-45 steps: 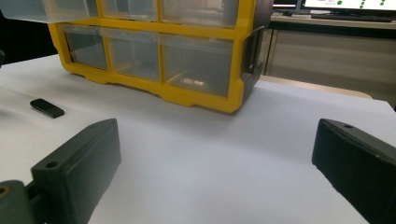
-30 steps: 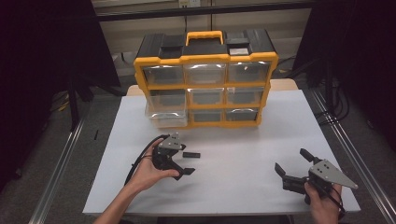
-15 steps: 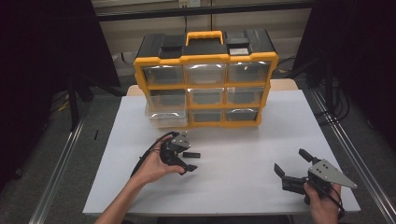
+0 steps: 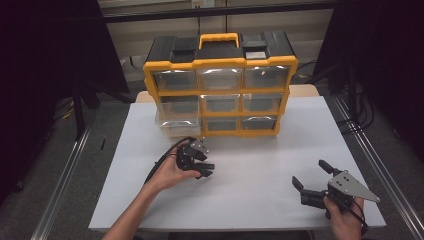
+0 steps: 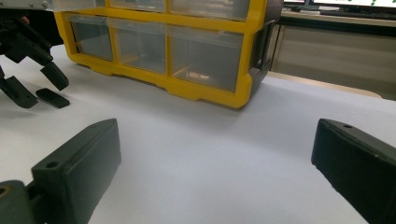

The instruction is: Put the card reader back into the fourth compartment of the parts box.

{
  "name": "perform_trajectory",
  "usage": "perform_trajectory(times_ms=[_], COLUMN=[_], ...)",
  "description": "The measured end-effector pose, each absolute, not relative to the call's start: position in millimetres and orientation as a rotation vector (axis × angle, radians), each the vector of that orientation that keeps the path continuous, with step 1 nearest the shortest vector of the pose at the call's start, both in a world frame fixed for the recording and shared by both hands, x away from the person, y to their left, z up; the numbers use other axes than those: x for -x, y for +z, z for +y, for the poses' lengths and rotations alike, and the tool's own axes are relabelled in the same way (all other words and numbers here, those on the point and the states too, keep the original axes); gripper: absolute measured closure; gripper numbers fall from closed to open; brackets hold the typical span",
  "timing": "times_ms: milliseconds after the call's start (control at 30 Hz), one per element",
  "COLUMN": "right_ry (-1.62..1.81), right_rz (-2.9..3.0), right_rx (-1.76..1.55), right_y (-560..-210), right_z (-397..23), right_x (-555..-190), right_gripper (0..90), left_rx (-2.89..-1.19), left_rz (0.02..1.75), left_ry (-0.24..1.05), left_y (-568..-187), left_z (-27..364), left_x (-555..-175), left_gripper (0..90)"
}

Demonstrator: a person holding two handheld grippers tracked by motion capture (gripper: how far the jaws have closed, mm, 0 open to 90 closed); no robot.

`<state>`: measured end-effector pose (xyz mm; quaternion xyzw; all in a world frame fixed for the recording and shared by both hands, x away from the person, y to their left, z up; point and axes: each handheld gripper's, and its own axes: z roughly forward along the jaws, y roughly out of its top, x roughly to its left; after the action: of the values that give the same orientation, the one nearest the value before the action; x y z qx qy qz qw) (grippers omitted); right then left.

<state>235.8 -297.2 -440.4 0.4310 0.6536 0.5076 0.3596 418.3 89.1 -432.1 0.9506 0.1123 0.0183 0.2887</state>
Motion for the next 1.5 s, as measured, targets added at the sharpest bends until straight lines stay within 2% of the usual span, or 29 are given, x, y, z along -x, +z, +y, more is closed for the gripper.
perform_trajectory(times_ms=[67,200,367,500,700,1500], right_ry=[1.304,1.308,1.31,1.306,1.3,1.293], right_rz=[1.686,1.682,1.682,1.694,1.691,1.694], right_rx=[-1.113,-1.131,-1.13,-1.127,-1.13,-1.116], right_y=[-440,-441,-441,-442,-441,-441], right_z=[-298,-298,-298,-296,-296,-295], right_x=[-236,-236,-237,-237,-237,-237], right_gripper=[1.4,1.5,1.5,1.4,1.4,1.4], left_rx=[-2.537,-2.56,-2.552,-2.565,-2.589,-2.618], left_rz=[0.299,0.307,0.314,0.294,0.253,0.257], left_ry=[0.035,0.018,0.012,0.019,0.009,0.012], left_y=[-433,-435,-436,-436,-434,-432], left_z=[90,90,91,89,85,80], left_x=[-420,-422,-425,-425,-423,-422], left_gripper=[41.7,43.1,50.6,52.7,64.8,73.7])
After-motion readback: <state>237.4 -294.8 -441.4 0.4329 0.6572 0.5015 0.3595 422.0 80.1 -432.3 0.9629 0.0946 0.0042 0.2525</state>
